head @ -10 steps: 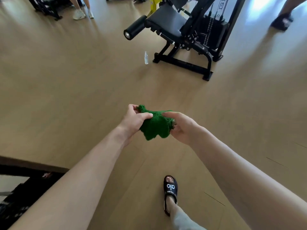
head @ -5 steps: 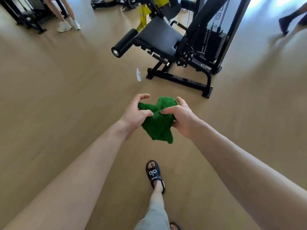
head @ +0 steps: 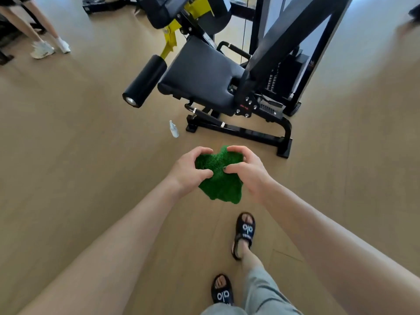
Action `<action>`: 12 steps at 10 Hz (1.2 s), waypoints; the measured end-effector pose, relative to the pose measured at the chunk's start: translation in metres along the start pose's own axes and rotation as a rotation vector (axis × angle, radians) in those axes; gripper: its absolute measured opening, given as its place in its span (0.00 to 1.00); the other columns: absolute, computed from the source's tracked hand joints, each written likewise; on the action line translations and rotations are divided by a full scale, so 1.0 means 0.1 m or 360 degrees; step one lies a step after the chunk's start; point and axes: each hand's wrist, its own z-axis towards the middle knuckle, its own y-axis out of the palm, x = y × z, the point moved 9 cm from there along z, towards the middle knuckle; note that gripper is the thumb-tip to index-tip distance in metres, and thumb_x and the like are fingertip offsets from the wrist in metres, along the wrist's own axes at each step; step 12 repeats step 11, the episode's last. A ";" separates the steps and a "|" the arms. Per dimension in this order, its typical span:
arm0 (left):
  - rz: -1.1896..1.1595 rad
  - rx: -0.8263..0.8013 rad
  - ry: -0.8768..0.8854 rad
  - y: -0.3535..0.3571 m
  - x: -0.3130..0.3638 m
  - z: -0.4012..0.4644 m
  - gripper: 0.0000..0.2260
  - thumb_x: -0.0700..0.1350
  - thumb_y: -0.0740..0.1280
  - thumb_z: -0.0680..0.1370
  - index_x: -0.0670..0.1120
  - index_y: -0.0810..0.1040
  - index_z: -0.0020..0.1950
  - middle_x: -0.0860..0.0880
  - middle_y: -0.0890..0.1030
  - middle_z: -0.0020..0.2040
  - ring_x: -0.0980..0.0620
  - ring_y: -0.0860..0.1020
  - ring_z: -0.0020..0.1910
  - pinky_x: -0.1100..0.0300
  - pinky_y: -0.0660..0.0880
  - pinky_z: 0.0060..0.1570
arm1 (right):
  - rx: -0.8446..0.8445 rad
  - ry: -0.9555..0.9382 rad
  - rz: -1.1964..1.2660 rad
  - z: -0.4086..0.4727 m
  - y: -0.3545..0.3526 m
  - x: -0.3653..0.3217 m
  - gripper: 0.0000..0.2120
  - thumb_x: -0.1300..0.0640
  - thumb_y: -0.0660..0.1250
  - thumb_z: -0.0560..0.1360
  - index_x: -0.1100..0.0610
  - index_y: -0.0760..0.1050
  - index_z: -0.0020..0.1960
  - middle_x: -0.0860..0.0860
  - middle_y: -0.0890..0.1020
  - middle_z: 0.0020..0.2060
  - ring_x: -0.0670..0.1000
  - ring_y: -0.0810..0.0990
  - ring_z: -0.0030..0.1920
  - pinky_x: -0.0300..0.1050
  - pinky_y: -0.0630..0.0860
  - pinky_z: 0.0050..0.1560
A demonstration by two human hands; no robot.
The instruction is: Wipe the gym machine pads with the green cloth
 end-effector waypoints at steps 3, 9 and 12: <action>0.0034 -0.0020 -0.0055 -0.37 -0.05 2.35 0.27 0.39 0.72 0.70 0.59 0.74 0.67 0.57 0.77 0.58 0.53 0.79 0.56 0.51 0.81 0.55 | 0.0014 -0.0018 0.0055 2.35 -0.10 -0.39 0.29 0.70 0.71 0.71 0.46 0.73 0.66 0.50 0.77 0.59 0.52 0.79 0.58 0.46 0.81 0.50; 0.1398 -0.0261 0.0162 -0.34 -1.44 5.59 0.25 0.46 0.67 0.75 0.52 0.68 0.72 0.51 0.70 0.67 0.46 0.77 0.58 0.49 0.79 0.48 | 0.0070 0.0293 -0.0907 5.65 0.40 0.61 0.36 0.60 0.66 0.73 0.48 0.58 0.79 0.54 0.72 0.70 0.57 0.75 0.65 0.51 0.75 0.63; 0.1791 -0.0340 0.0071 -0.30 -1.42 5.70 0.20 0.46 0.65 0.75 0.51 0.68 0.66 0.47 0.70 0.66 0.46 0.79 0.52 0.55 0.73 0.38 | -0.0010 0.0428 -0.1149 5.66 0.37 0.69 0.36 0.54 0.64 0.76 0.44 0.53 0.80 0.56 0.66 0.73 0.58 0.75 0.65 0.50 0.75 0.62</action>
